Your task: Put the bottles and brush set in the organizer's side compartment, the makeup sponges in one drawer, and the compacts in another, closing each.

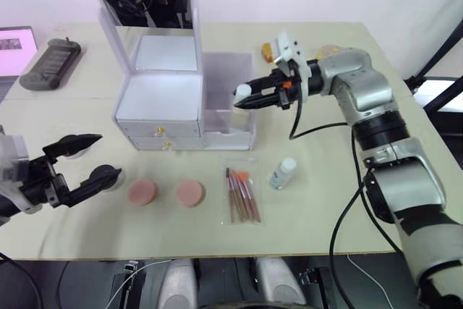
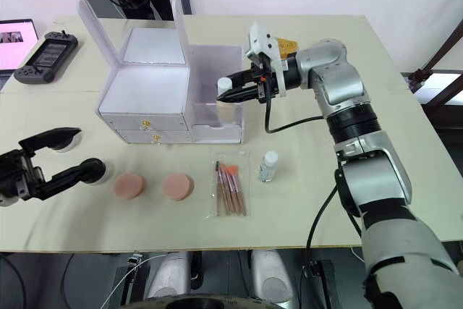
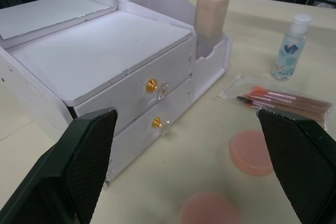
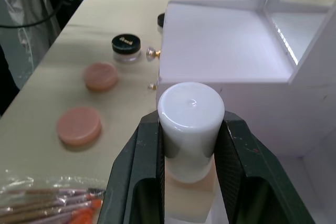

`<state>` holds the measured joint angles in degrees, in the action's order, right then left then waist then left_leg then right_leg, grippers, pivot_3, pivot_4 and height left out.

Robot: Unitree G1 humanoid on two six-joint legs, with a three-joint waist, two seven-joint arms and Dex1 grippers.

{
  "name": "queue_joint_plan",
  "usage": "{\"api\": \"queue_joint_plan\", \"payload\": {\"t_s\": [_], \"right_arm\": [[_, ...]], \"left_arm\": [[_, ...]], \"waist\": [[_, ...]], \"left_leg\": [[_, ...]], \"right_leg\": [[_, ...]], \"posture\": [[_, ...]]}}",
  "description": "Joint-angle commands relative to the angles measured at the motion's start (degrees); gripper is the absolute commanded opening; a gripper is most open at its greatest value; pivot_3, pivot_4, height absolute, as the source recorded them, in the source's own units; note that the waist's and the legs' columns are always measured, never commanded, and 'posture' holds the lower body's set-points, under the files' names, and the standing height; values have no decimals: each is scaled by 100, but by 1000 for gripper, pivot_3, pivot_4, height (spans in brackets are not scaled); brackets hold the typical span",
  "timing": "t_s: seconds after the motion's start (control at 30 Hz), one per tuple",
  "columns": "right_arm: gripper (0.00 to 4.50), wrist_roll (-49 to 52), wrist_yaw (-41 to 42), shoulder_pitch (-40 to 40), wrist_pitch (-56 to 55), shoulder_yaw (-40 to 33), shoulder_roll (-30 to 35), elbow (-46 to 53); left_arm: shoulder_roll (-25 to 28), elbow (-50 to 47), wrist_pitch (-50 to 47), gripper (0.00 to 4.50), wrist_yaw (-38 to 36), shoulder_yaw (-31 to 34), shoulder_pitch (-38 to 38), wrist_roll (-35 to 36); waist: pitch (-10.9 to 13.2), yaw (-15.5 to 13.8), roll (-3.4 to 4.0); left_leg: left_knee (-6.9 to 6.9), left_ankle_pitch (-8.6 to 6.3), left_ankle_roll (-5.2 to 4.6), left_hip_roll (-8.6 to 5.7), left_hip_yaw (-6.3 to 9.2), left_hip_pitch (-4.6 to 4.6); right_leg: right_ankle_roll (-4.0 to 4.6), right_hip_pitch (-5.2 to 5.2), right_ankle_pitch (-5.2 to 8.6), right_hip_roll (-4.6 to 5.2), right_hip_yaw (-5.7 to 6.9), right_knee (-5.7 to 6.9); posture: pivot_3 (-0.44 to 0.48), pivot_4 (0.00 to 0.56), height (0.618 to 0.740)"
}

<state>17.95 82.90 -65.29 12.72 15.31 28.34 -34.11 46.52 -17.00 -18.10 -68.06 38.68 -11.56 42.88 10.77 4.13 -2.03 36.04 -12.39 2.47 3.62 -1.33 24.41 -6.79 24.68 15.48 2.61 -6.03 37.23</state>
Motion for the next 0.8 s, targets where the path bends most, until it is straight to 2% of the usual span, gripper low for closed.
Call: {"api": "queue_joint_plan", "payload": {"t_s": [0.03, 0.27, 0.6, 0.8], "right_arm": [[771, -203, 186, -243, -485, -137, -152, -376], [771, -645, 236, -335, -1105, -189, -353, -1273], [771, -798, 371, -438, -1154, -364, -489, -1711], [3740, -545, 563, -670, -752, -694, -357, -1442]], "left_arm": [[-4, -182, 107, 4500, 63, 250, -49, 85], [47, -158, 144, 4500, 61, 222, -78, 24], [63, -113, 190, 4500, 62, 122, 28, 25], [47, -67, 202, 4500, 49, 96, 60, 32]], "waist": [[0, 7, 0], [1, 5, 1], [1, 8, 2], [4, 14, 6]], "left_leg": [[0, 0, 0, 0, 0, -1], [0, 0, 0, 0, 0, -1], [0, 0, 1, 0, 0, -2], [0, 0, 1, 0, 0, -2]], "right_leg": [[-1, 0, -1, -1, 0, 1], [-2, 0, -1, -1, 0, 1], [-4, 0, -2, -2, 0, 3], [-4, 0, -3, -2, 0, 3]], "posture": [[0, 150, 740], [0, 150, 740], [0, 150, 740], [0, 150, 740]]}}
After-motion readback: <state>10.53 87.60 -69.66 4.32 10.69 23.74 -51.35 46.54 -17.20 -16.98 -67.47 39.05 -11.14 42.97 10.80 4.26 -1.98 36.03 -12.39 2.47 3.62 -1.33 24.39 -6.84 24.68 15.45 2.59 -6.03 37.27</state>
